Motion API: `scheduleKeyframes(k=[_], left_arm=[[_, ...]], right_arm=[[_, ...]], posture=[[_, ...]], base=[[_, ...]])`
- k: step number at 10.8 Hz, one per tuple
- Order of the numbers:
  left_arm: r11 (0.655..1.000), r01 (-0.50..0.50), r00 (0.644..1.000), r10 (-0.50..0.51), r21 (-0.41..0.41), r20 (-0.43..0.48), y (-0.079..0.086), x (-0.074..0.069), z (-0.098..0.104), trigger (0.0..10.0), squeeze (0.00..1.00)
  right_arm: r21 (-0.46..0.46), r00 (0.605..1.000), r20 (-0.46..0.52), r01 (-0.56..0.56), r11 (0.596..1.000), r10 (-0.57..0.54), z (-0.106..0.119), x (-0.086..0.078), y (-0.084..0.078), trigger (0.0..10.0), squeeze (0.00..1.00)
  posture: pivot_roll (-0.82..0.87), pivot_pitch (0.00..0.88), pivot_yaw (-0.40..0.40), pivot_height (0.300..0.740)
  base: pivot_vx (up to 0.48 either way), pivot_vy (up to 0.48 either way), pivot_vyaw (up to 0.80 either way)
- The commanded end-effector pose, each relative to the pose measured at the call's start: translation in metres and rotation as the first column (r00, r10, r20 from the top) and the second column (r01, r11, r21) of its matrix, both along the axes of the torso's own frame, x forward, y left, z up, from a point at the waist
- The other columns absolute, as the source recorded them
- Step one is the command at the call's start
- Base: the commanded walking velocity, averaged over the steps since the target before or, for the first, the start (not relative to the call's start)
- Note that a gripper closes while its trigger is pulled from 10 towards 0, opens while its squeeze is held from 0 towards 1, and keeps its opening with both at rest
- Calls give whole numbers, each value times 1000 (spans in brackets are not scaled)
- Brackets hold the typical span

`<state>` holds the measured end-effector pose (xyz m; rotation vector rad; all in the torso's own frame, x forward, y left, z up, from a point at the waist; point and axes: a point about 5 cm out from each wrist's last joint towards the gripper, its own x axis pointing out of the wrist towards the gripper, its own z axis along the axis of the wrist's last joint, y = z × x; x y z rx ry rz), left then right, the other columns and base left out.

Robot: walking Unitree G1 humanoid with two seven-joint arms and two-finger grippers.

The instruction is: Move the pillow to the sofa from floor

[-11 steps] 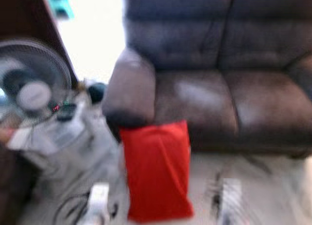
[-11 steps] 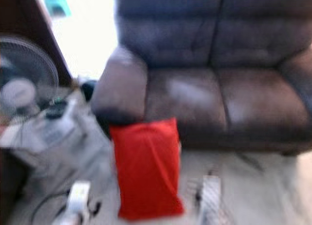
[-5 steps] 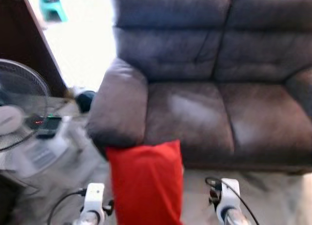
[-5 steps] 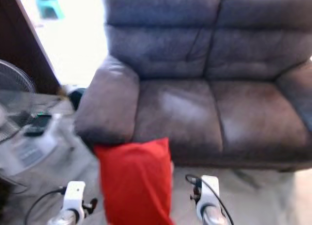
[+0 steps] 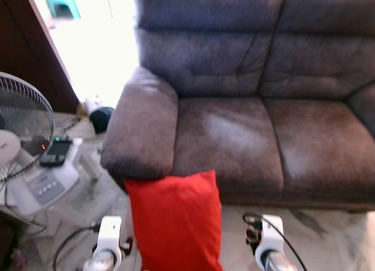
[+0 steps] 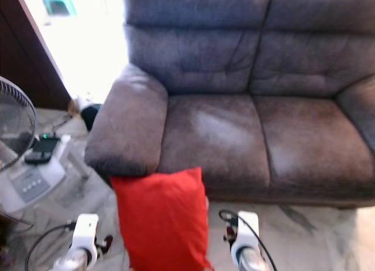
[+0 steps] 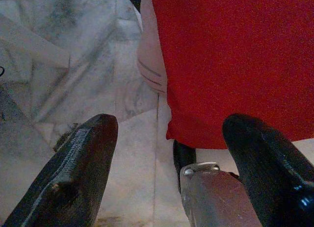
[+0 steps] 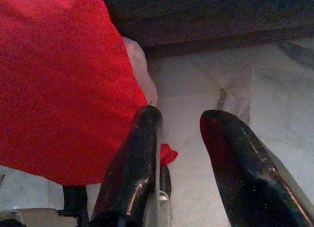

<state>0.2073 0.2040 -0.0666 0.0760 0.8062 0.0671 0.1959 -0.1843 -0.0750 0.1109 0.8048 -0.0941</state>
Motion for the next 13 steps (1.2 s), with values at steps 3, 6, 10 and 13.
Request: scheduleKeyframes(k=[3, 6, 10, 13], left_arm=[[999, -37, 999, 36, -10, -12, 4, -1, 0, 10000, 0], [997, -72, 997, 73, -31, 39, 7, 8, 6, 10000, 0], [994, -90, 950, 105, -63, 293, 9, 59, 47, 10000, 0], [1000, -19, 964, 22, -15, 263, -1, 55, 41, 10000, 0]], right_arm=[[33, 1000, 6, 15, 999, -15, 2, 5, 3, 10000, 0], [35, 994, 104, 22, 999, -25, 16, 26, 2, 10000, 0], [24, 942, 336, -8, 1000, 0, 55, 73, 1, 10000, 0], [26, 947, 320, 3, 1000, -11, 46, 62, 11, 10000, 0]], posture=[[28, 93, -28, 740], [26, 95, -26, 740], [31, 83, -25, 740], [24, 47, -28, 740]], base=[[0, 0, 0], [0, 0, 0], [0, 0, 0], [0, 0, 0]])
